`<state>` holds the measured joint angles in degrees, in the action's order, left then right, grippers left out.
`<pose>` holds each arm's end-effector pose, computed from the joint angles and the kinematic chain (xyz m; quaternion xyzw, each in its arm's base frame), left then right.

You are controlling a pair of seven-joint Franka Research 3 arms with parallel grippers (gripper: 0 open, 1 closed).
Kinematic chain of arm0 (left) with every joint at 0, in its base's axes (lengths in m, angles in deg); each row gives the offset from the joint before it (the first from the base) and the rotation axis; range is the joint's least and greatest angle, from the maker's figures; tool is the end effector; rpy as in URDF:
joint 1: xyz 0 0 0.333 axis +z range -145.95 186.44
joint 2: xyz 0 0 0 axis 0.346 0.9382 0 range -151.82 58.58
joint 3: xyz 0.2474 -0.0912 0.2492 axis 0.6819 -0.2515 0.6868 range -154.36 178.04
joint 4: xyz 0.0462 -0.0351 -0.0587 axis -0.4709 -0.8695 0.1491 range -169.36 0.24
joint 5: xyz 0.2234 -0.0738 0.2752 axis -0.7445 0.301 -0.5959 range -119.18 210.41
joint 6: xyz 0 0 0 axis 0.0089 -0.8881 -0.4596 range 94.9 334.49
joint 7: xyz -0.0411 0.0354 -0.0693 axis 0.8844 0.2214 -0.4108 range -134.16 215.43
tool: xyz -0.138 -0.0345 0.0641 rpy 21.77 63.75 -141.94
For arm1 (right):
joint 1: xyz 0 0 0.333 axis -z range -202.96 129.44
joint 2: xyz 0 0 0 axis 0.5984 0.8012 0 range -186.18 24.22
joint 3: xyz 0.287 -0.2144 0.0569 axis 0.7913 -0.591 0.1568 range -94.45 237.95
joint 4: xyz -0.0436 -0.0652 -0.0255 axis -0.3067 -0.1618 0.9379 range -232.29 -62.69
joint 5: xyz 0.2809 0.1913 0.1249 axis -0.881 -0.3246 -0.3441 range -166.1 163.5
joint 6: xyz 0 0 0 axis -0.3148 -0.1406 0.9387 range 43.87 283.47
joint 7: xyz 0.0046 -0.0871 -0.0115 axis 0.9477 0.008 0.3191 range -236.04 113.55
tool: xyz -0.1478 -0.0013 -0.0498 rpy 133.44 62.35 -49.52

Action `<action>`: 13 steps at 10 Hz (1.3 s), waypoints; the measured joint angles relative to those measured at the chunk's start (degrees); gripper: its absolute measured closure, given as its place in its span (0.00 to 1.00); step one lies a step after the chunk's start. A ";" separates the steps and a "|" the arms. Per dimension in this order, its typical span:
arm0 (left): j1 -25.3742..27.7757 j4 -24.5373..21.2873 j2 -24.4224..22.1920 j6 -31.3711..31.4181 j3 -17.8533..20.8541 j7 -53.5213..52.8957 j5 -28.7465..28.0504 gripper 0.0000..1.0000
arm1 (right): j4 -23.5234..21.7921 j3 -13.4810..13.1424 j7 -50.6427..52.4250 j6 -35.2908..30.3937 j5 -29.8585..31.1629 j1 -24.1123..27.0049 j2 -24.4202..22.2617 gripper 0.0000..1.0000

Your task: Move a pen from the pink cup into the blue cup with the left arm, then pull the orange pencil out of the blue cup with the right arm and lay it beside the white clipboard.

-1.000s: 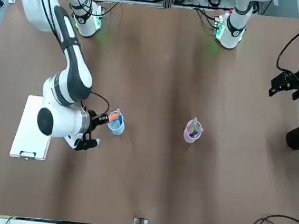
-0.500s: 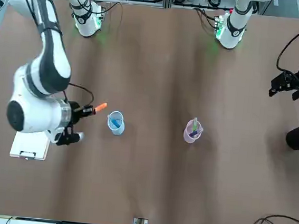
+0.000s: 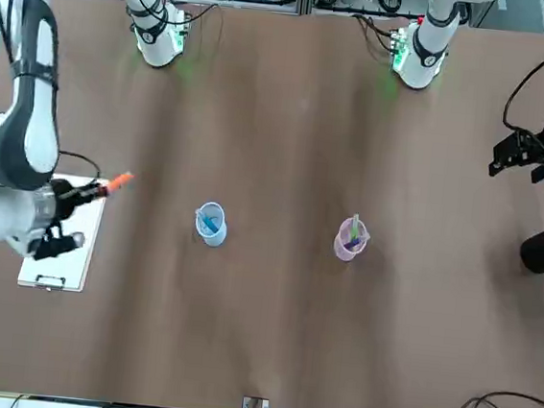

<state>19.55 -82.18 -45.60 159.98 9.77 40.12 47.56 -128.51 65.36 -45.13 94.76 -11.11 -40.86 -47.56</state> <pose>0.5292 -0.0306 0.6202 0.9994 -0.0285 0.0010 0.0173 0.6301 0.0197 0.3961 -0.9583 -0.1159 0.2437 0.0937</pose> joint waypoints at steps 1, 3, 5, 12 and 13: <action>0.00 -0.01 0.05 0.00 0.00 0.00 0.00 0.01 | -1.23 0.03 0.02 0.93 0.86 -0.13 1.00 0.84; 0.00 -0.03 0.08 0.05 0.00 0.00 0.00 0.01 | -3.54 0.05 0.02 7.14 1.08 -0.43 4.38 0.84; 0.00 -0.03 0.09 0.07 0.00 0.01 0.00 0.01 | -5.09 -0.02 0.99 12.21 1.24 -0.46 6.79 0.84; 0.00 -0.05 0.13 0.09 -0.01 0.01 0.00 0.01 | -6.88 -0.44 4.89 26.47 1.17 -0.27 11.23 0.84; 0.00 -0.06 0.14 0.09 -0.01 0.01 0.00 0.01 | -6.90 -0.44 5.17 29.09 1.17 -0.27 12.18 0.84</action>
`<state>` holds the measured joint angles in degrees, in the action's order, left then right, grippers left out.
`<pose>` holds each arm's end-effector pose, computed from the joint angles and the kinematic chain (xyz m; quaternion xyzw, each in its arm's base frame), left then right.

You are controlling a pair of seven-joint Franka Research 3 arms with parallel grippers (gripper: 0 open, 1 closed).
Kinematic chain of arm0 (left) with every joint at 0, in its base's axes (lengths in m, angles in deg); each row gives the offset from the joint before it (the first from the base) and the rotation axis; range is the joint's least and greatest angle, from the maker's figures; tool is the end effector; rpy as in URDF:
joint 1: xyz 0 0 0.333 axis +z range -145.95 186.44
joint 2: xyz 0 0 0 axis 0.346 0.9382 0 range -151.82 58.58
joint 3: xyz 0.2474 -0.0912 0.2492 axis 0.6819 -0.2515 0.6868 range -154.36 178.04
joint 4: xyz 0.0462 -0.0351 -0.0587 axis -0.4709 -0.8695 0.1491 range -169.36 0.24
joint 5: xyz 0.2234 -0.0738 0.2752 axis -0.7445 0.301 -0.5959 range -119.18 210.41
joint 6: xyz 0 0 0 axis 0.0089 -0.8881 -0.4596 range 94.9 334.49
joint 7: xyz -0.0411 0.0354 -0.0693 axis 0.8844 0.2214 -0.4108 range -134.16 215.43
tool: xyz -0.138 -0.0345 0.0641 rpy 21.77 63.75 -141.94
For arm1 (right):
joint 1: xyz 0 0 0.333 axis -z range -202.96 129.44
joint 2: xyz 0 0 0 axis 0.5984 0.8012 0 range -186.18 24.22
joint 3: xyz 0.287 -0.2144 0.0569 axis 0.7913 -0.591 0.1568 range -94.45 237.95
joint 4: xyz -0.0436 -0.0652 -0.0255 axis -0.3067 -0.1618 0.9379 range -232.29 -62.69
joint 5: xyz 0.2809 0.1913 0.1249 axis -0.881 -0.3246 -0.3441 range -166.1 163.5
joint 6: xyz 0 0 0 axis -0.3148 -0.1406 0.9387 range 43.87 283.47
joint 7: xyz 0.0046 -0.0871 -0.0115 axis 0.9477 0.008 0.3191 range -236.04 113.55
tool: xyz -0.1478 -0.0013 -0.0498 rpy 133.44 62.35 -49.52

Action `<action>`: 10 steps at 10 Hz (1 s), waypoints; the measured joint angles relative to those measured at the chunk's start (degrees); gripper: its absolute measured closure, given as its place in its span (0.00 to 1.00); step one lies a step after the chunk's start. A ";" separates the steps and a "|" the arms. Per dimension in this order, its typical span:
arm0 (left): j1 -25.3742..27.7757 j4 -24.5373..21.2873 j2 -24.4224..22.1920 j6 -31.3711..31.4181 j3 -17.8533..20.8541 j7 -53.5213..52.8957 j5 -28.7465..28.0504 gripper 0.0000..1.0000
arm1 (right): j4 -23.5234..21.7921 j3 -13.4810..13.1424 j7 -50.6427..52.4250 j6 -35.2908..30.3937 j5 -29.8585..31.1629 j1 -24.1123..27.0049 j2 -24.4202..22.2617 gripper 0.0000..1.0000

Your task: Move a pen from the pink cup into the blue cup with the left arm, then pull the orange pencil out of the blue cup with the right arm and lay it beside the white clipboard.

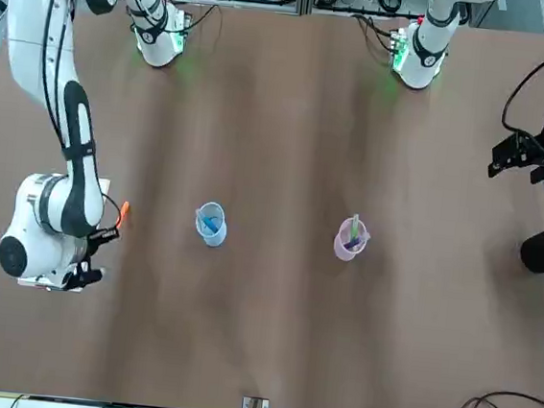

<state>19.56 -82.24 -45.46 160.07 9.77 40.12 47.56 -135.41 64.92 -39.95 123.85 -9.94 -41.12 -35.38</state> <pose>0.5301 -0.0305 0.6186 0.9994 -0.0284 0.0000 0.0173 0.6841 0.0043 0.2190 -0.9754 -0.1400 0.1605 0.0577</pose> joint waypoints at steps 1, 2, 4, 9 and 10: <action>0.00 0.00 0.02 0.00 -0.01 0.00 0.00 0.01 | 0.00 0.00 0.21 2.47 -0.20 0.01 0.85 0.84; 0.00 -0.01 0.05 0.00 -0.01 0.00 0.00 0.01 | -0.01 0.00 0.37 4.59 -0.46 0.02 1.60 0.84; 0.00 -0.03 0.18 0.00 -0.02 0.00 0.00 0.01 | 0.00 -0.02 0.46 6.44 -0.67 0.09 2.48 0.84; 0.00 -0.03 0.32 0.00 -0.01 0.00 0.00 0.01 | 0.00 -0.05 0.64 10.69 -0.70 0.91 3.46 0.68; 0.00 -0.03 0.32 0.00 -0.01 0.00 0.00 0.01 | 0.01 -0.03 0.65 11.07 -0.70 0.89 3.74 0.54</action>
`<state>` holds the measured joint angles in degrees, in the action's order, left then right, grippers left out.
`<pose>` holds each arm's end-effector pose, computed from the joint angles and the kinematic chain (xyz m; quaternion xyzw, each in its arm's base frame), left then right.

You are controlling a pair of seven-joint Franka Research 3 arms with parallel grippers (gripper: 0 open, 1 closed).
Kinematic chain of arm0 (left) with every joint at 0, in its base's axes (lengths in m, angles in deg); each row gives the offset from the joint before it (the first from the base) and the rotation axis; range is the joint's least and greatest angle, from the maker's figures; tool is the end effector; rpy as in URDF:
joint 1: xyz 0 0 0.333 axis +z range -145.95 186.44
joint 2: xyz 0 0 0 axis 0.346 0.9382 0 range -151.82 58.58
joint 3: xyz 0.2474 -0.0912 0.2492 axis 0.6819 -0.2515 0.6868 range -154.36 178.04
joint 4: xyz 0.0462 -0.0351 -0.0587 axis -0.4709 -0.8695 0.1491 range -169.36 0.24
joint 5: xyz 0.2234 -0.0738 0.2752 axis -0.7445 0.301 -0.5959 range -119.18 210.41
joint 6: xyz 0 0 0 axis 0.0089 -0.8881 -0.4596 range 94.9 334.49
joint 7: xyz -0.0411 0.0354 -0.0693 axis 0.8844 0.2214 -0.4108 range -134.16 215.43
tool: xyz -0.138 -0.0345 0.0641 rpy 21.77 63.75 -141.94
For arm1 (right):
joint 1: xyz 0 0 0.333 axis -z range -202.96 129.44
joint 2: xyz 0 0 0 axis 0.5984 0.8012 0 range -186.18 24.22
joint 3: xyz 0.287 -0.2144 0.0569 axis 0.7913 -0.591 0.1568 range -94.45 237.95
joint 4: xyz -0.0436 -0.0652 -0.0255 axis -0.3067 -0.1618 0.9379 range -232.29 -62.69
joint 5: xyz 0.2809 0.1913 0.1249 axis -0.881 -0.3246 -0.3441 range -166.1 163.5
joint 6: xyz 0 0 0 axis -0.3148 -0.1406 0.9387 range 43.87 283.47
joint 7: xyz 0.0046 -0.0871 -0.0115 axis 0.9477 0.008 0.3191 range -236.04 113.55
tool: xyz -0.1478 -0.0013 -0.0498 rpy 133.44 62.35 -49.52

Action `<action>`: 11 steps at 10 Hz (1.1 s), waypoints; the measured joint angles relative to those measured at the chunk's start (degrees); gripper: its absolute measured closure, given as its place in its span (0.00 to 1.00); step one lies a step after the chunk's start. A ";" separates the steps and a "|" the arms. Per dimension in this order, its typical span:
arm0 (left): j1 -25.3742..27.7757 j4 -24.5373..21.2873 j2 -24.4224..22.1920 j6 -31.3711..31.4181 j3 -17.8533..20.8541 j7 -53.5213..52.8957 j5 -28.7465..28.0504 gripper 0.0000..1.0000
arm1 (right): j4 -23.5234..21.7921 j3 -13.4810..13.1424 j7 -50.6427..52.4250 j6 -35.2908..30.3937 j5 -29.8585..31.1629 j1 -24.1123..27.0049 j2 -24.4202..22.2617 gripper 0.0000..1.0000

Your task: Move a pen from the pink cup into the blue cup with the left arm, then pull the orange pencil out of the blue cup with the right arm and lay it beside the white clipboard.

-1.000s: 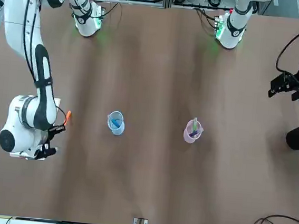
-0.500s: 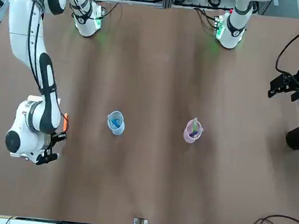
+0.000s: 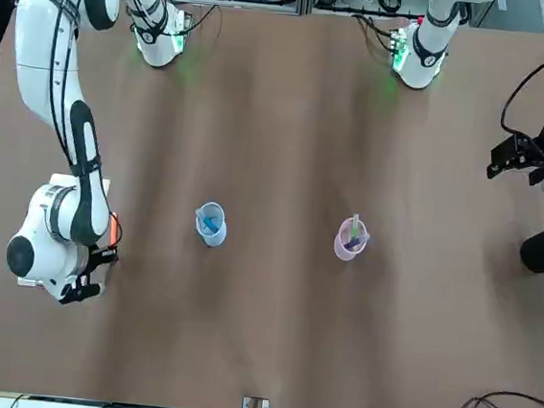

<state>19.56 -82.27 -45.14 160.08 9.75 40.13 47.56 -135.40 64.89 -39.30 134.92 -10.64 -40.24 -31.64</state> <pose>0.5317 -0.0307 0.6154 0.9994 -0.0284 -0.0029 0.0174 0.7090 -0.0097 0.1819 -0.9853 -0.1329 0.0978 0.0441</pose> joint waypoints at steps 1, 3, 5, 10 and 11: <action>0.00 0.00 0.01 0.00 -0.01 0.00 0.00 0.01 | 0.04 0.01 0.00 0.06 0.00 -0.03 0.12 0.38; 0.00 0.00 0.06 0.00 -0.01 0.00 0.00 0.01 | 2.00 -0.01 0.02 -1.28 0.00 -0.10 -0.05 0.08; 0.00 -0.02 0.08 0.00 -0.01 0.00 0.00 0.01 | 7.07 -1.54 0.02 -9.98 0.01 -0.43 -2.10 0.00; -0.01 -0.02 0.09 0.07 -0.04 0.00 0.00 0.01 | 10.95 -3.29 -15.33 -18.48 1.17 -0.62 -20.67 0.00; -0.01 0.00 0.08 0.10 0.01 0.65 0.00 0.01 | 10.85 -2.24 -19.26 -20.01 2.45 -0.56 -24.10 0.00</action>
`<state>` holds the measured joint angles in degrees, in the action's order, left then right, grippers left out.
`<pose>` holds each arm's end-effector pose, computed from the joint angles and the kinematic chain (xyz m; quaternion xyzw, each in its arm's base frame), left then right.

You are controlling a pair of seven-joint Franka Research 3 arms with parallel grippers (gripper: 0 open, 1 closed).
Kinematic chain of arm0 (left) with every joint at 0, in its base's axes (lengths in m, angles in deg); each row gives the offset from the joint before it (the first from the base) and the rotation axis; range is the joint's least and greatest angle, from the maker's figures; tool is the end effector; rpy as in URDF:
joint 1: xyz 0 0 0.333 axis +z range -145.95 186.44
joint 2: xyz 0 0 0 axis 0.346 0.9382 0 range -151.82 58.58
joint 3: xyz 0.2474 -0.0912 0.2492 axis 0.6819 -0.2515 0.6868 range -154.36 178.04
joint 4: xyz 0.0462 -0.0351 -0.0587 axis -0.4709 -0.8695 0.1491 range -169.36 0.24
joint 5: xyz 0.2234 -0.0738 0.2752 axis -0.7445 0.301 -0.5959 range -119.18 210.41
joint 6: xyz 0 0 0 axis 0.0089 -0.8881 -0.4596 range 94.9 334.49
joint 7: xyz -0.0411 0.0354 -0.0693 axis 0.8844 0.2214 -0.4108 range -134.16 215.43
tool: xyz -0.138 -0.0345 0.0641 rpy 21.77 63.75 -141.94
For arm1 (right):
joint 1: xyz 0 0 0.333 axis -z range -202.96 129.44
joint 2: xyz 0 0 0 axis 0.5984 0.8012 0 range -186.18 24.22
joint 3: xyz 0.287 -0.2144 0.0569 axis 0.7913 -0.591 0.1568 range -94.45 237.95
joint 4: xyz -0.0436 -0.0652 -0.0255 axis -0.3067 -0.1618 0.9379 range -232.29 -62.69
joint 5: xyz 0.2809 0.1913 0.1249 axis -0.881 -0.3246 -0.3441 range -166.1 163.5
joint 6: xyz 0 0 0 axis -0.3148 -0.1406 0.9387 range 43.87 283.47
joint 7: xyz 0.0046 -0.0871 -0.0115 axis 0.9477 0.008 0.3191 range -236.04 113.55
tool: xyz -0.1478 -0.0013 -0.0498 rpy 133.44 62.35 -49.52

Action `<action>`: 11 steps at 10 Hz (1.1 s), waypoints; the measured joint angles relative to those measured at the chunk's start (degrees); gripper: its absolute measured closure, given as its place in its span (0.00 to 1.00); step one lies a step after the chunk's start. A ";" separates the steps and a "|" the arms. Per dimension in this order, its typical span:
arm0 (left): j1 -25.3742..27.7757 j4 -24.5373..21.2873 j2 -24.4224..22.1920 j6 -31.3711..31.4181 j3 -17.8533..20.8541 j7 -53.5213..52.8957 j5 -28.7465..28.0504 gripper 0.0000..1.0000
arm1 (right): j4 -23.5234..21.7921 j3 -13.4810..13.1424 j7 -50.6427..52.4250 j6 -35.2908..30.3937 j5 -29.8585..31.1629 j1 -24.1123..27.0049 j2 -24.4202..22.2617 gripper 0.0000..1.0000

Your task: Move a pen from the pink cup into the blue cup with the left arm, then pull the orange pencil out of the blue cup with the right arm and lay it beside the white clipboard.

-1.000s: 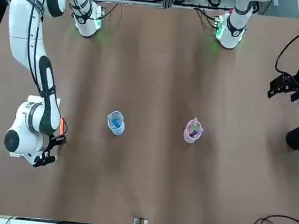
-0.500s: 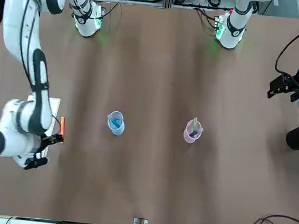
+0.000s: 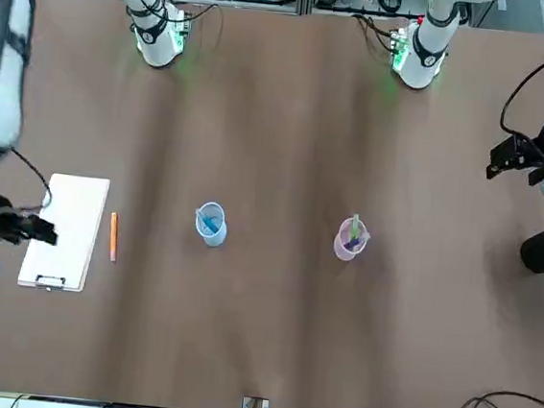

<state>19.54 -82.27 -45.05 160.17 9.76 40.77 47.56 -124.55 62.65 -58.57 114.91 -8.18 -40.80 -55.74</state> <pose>0.5323 -0.0308 0.6147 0.9996 -0.0229 -0.0030 0.0174 0.6806 -0.0188 0.5356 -0.9992 0.0176 -0.0254 0.0246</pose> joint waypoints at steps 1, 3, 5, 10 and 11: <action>0.00 0.03 -0.03 0.04 0.15 0.98 0.00 0.01 | -0.25 2.36 -4.90 -1.80 2.50 0.27 -3.48 0.00; -0.04 0.12 -0.16 0.11 0.97 1.82 -0.01 0.01 | -1.27 9.91 -13.39 -4.81 7.68 2.09 -9.65 0.00; -0.78 0.13 -0.70 0.11 2.52 2.48 -0.19 0.01 | -3.74 13.00 -15.53 -5.75 8.58 4.02 -13.67 0.00; -1.14 0.10 -1.25 0.03 2.77 4.47 -0.43 0.01 | -11.16 13.24 -15.57 -4.06 8.62 6.95 -17.75 0.00; -1.15 0.10 -1.25 0.03 2.77 4.47 -0.43 0.01 | -11.34 13.36 -15.57 -3.83 8.62 6.95 -17.75 0.00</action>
<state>18.39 -82.17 -46.31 160.21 12.53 45.25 47.13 -135.89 76.00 -74.13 111.08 0.43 -33.85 -73.49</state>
